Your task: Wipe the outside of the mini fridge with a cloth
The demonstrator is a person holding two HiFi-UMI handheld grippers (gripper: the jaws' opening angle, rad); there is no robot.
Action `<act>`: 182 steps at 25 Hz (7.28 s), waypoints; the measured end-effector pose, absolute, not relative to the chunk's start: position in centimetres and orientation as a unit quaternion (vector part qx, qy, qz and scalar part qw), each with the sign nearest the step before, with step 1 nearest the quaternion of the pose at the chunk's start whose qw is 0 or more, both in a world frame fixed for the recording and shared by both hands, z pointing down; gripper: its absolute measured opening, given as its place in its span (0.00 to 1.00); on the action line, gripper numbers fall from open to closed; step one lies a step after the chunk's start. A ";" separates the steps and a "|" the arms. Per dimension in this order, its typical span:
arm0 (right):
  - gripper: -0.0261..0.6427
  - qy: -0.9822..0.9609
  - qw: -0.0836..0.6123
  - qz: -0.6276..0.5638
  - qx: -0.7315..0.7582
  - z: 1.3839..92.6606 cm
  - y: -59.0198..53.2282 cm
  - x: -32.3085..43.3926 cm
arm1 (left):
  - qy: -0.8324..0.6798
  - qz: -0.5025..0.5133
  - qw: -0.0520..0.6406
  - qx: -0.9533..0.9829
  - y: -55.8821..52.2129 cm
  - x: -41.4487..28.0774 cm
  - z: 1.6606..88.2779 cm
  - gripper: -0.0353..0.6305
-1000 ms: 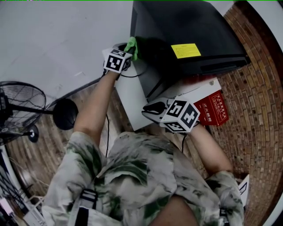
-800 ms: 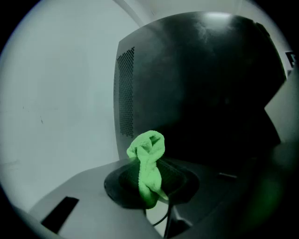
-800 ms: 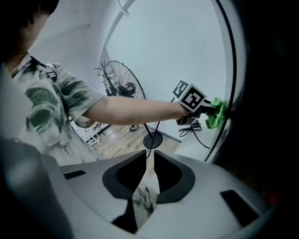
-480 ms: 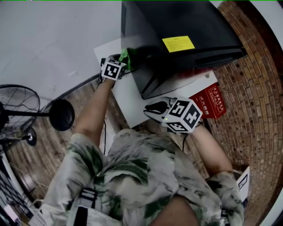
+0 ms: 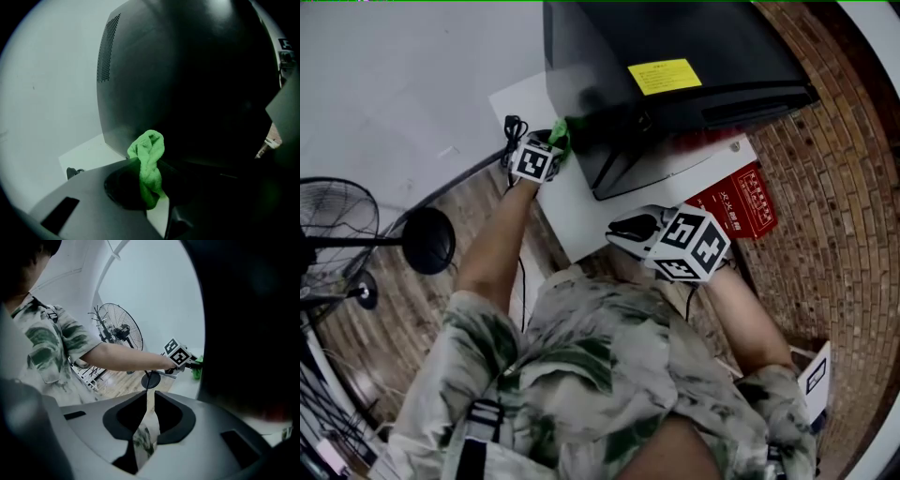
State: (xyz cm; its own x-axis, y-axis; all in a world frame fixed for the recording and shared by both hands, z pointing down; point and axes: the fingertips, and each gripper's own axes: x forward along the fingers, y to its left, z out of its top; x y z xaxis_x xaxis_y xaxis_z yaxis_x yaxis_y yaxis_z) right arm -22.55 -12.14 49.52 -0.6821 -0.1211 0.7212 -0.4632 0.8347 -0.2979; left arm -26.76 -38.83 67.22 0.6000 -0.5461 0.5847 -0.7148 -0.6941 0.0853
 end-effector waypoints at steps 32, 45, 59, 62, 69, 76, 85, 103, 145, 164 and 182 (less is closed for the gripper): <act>0.13 -0.913 0.299 0.188 0.206 46.0 2.5 1.0 | -0.457 0.170 0.131 0.863 -11.5 -15.9 49.6 0.17; 0.13 -0.908 0.288 0.191 0.237 45.5 6.2 13.3 | -0.399 0.168 0.113 0.894 -6.1 6.1 45.9 0.17; 0.13 -0.894 0.298 0.201 0.266 45.8 -5.6 24.7 | -0.435 0.139 0.112 0.883 -17.1 18.9 44.6 0.17; 0.13 -0.894 0.300 0.198 0.266 45.8 -8.8 26.5 | -0.446 0.134 0.100 0.879 -20.0 21.1 43.8 0.17; 0.13 -0.904 0.330 0.183 0.203 46.0 -13.4 28.7 | -0.486 0.132 0.104 0.858 -25.5 24.4 42.7 0.17; 0.13 -0.906 0.363 0.163 0.142 46.4 -17.4 33.6 | -0.573 0.111 0.117 0.804 -30.5 27.8 42.1 0.17; 0.13 -0.911 0.370 0.154 0.095 47.3 -20.1 39.0 | -0.719 0.060 0.083 0.688 -38.5 28.1 38.0 0.17; 0.13 -0.912 0.368 0.155 0.093 46.3 -28.1 40.3 | -0.846 0.053 0.045 0.529 -52.7 19.9 33.9 0.17; 0.13 -0.906 0.371 0.181 0.094 48.4 -28.1 41.3 | -0.839 0.079 0.104 0.528 -50.4 20.9 41.4 0.17; 0.13 -0.906 0.372 0.177 0.097 48.0 -25.5 41.5 | -0.849 0.072 0.102 0.513 -47.3 20.2 39.8 0.17; 0.13 -0.901 0.381 0.190 0.087 49.8 -22.4 42.2 | -0.829 0.140 0.203 0.501 -41.8 21.3 52.9 0.17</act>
State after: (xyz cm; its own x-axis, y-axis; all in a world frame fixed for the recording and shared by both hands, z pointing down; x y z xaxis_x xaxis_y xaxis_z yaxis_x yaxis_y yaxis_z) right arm 42.22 -22.44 49.76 -0.6950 -0.0121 0.7189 -0.3017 0.9125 -0.2763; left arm 21.27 -41.81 52.93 -0.4152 -0.7751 0.4762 -0.8884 0.4581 -0.0290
